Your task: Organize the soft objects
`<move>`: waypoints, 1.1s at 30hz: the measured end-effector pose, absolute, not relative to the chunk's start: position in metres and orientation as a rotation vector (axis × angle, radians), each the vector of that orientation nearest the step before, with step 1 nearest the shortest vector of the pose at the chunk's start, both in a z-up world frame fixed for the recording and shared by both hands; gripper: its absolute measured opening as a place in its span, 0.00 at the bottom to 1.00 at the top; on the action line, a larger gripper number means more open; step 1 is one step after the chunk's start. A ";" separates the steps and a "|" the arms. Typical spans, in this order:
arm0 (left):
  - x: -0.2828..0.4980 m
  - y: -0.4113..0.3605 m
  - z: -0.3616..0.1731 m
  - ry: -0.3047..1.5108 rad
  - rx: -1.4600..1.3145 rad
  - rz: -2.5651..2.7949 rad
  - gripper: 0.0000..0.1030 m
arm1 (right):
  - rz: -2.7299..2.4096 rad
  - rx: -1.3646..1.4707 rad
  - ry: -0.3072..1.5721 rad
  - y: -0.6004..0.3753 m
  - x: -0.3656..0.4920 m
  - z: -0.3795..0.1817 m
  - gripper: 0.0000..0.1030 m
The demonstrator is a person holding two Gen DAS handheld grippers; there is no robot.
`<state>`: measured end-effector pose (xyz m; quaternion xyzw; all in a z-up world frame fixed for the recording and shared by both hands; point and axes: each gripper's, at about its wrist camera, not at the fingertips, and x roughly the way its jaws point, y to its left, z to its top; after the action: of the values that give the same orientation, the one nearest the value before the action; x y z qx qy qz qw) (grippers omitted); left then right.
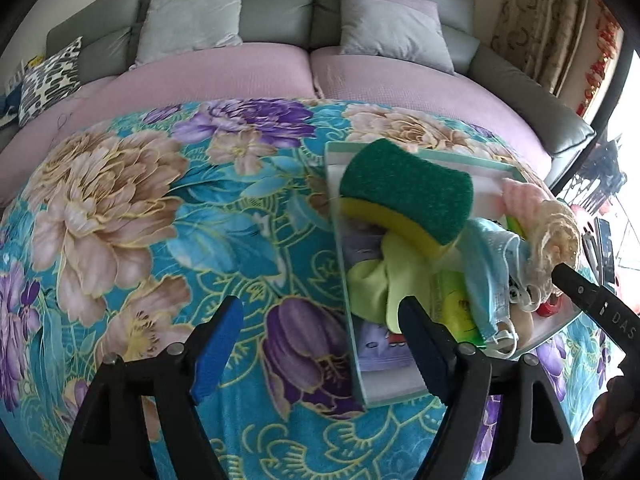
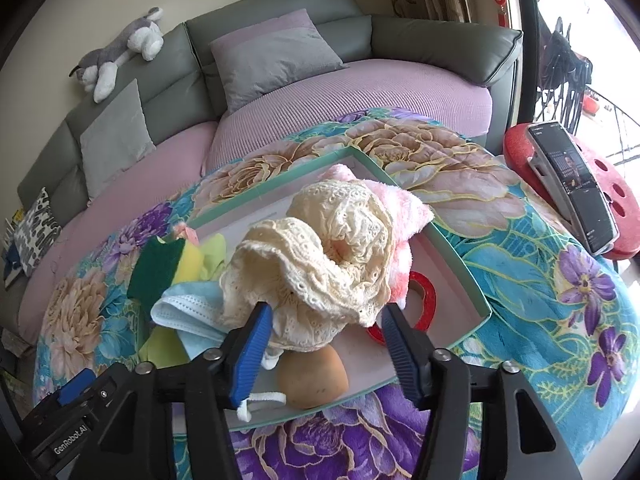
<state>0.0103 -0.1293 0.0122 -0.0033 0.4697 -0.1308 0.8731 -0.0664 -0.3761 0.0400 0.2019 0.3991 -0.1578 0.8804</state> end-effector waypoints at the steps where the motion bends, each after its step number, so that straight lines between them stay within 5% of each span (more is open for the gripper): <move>1: 0.009 -0.128 0.012 0.982 -0.010 -0.269 0.78 | -0.330 0.420 0.835 -0.375 -0.067 0.040 0.65; 5: 0.006 -0.120 0.010 0.978 -0.018 -0.245 0.89 | -0.328 0.420 0.845 -0.370 -0.068 0.042 0.70; 10: 0.003 -0.107 0.009 0.973 -0.031 -0.218 0.89 | -0.315 0.388 0.864 -0.356 -0.068 0.044 0.72; 12: 0.003 -0.101 0.007 0.977 -0.037 -0.207 0.89 | -0.305 0.381 0.868 -0.350 -0.069 0.044 0.81; 22: -0.002 -0.083 0.010 0.950 -0.059 -0.171 0.92 | -0.269 0.309 0.906 -0.321 -0.072 0.041 0.82; 26: -0.005 -0.080 0.009 0.949 -0.040 -0.149 0.92 | -0.238 0.263 0.904 -0.306 -0.074 0.042 1.00; 33: -0.013 -0.073 0.008 0.955 -0.028 -0.158 0.93 | -0.186 0.191 0.916 -0.280 -0.076 0.039 1.00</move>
<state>-0.0130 -0.0730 0.0085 -0.0135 0.4590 -0.0760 0.8851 -0.0759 -0.2802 0.0393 0.0919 0.4407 -0.0897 0.8884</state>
